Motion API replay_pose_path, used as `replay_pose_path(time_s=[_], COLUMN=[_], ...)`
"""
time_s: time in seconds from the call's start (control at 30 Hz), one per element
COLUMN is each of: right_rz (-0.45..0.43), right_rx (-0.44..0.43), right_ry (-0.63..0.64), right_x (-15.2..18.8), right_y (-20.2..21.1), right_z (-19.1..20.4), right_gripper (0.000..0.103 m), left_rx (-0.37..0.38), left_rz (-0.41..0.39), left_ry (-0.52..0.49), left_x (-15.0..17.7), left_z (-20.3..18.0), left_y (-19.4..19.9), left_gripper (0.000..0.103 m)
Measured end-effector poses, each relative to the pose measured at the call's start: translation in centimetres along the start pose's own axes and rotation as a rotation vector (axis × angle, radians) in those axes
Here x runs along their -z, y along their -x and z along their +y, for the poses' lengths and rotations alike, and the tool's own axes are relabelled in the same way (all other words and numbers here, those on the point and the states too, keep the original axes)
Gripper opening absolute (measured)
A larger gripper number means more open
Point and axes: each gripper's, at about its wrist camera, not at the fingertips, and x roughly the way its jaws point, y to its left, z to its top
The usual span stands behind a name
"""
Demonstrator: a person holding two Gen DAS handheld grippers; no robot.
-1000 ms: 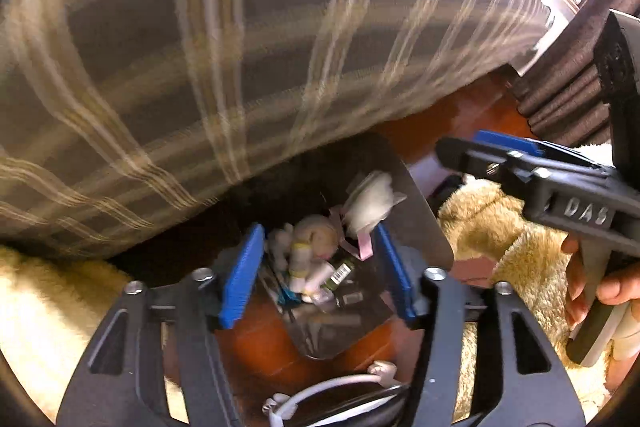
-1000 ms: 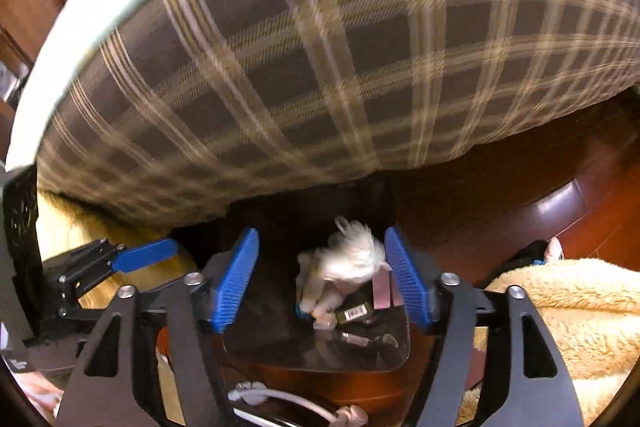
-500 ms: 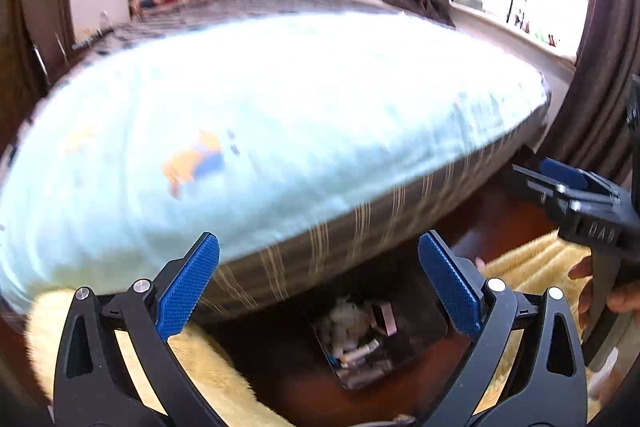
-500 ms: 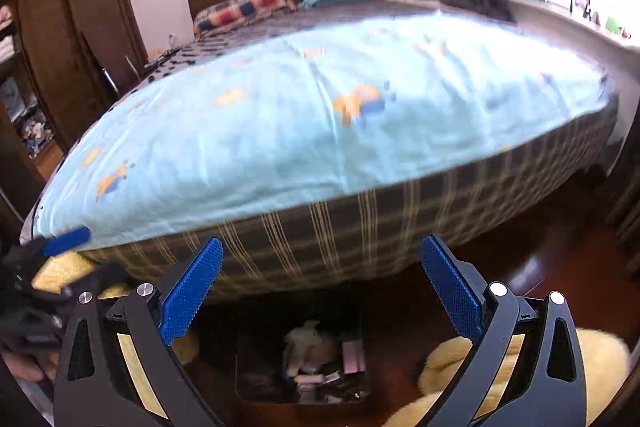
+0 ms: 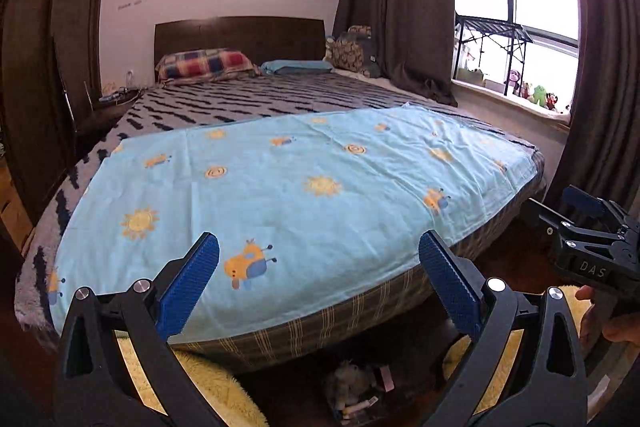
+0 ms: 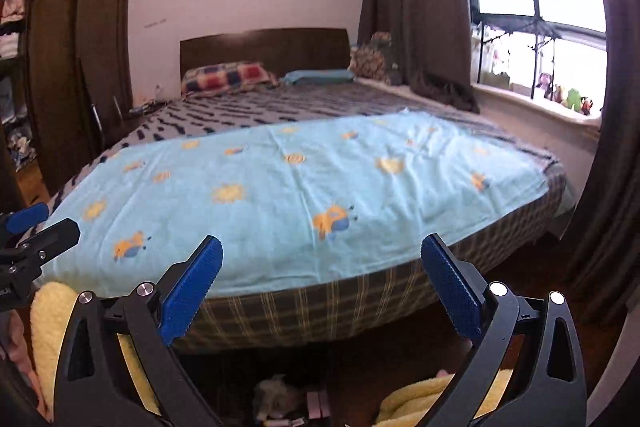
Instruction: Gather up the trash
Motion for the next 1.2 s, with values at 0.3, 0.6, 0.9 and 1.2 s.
replay_pose_path(time_s=[0.3, 0.6, 0.9, 1.2], right_rz=[-0.046, -0.02, -0.024, -0.025], right_rx=[0.014, -0.014, -0.017, -0.031], right_ry=[0.008, 0.021, 0.014, 0.008], right_x=[-0.8, -0.5, -0.4, -0.4], right_y=[1.5, 1.1, 1.4, 1.4], right_z=[0.3, 1.1, 1.1, 1.0], right_gripper=[0.1, 0.1, 0.1, 0.1], left_rx=[0.021, 0.029, 0.032, 0.037], left_rz=[-0.03, -0.023, -0.034, -0.033], left_ry=[-0.02, -0.018, -0.018, -0.018], left_x=[-0.4, 0.1, 0.1, 0.2], left_z=[-0.5, -0.6, -0.7, -0.8], left_y=[1.3, 0.8, 1.2, 1.3], left_gripper=[0.095, 0.095, 0.095, 0.095])
